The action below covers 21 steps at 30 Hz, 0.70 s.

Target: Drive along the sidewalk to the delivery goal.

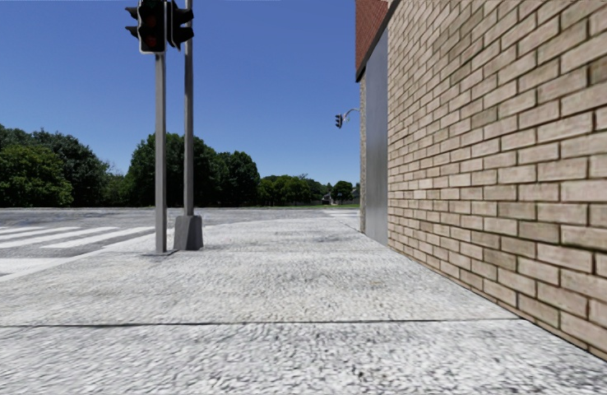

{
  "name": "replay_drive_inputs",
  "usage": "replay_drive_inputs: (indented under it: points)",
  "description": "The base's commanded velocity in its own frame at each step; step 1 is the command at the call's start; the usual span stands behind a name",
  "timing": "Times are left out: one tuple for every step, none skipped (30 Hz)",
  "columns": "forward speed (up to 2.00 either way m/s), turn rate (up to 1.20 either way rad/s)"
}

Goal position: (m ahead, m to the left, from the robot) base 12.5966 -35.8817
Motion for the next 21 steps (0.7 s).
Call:
replay_drive_inputs:
  points:
    - [2.0,0.0]
    - [2.0,0.0]
    - [2.0,0.0]
    - [2.0,0.0]
    - [2.0,0.0]
    - [2.0,0.0]
    - [2.0,0.0]
    - [2.0,0.0]
    - [2.0,0.0]
    - [2.0,0.0]
    - [2.0,0.0]
    - [2.0,0.0]
    - [2.0,0.0]
    - [2.0,0.0]
    - [2.0,0.0]
    - [2.0,0.0]
    - [2.0,0.0]
    - [2.0,0.0]
    - [2.0,0.0]
    - [2.0,0.0]
    - [2.0,0.0]
